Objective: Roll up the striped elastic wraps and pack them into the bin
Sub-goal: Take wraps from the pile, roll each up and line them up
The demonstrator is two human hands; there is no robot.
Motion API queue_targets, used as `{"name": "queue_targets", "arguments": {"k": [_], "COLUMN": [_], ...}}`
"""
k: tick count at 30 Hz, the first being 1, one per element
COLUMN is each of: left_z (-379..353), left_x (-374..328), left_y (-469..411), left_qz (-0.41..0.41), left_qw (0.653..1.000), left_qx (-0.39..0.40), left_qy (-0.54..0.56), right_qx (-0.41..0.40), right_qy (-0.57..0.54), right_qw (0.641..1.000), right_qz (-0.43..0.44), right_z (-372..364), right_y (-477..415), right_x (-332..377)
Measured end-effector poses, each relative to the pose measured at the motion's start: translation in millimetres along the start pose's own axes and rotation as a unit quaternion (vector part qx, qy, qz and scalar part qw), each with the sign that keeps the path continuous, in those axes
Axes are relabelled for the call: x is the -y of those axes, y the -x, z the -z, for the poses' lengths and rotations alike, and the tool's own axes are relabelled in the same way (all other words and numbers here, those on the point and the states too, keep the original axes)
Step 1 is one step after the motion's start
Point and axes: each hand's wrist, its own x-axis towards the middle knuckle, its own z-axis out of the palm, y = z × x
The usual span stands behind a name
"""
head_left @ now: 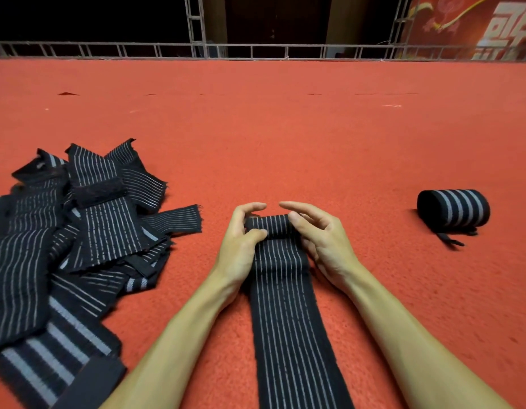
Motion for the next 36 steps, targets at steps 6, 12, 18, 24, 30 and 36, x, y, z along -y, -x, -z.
{"name": "queue_targets", "arguments": {"k": [6, 12, 18, 24, 30, 36], "left_z": [0, -1, -1, -2, 4, 5], "left_x": [-2, 2, 6, 5, 6, 3], "left_y": [2, 1, 1, 3, 2, 2], "left_qz": [-0.029, 0.029, 0.087, 0.071, 0.011, 0.009], "left_qw": [0.999, 0.998, 0.995, 0.997, 1.000, 0.999], "left_qx": [0.018, 0.052, 0.048, 0.029, 0.021, 0.023], "left_qy": [0.006, 0.029, 0.018, 0.008, -0.005, 0.045], "right_qx": [-0.035, -0.018, 0.000, 0.005, 0.016, -0.029], "right_qy": [0.038, -0.070, -0.033, -0.004, -0.052, 0.048], "right_qw": [0.998, 0.996, 0.999, 1.000, 0.998, 0.998], "right_qz": [-0.021, -0.047, -0.030, -0.028, -0.036, -0.033], "right_z": [-6, -1, 3, 6, 3, -3], "right_y": [0, 0, 2, 2, 4, -3], "right_x": [0, 0, -2, -3, 5, -7]}}
